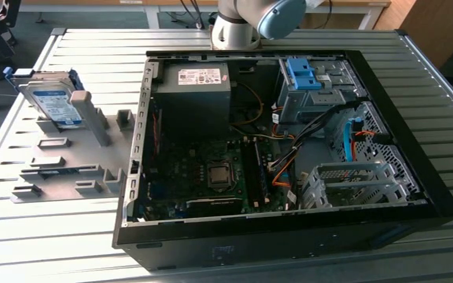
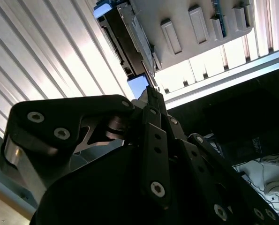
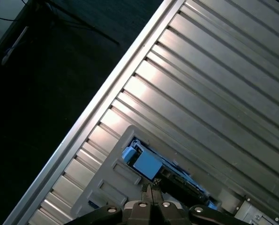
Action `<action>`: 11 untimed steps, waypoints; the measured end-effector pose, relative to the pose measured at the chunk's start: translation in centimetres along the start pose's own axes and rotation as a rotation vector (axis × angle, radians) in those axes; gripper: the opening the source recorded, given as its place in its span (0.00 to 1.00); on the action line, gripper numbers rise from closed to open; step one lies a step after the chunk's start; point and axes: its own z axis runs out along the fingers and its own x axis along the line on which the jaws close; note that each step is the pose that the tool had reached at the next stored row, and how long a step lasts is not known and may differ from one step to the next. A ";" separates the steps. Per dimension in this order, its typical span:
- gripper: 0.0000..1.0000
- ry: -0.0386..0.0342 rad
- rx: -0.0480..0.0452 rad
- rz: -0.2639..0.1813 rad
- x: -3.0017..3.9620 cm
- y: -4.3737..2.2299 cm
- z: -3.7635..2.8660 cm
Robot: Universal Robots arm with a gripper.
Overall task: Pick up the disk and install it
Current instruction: 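Pick up the disk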
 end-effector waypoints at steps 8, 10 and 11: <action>0.11 0.0020 -0.0006 -0.049 0.01 0.00 0.03; 0.11 0.0037 -0.0011 -0.085 0.01 0.01 0.05; 0.11 0.0044 -0.0014 -0.103 0.01 0.01 0.07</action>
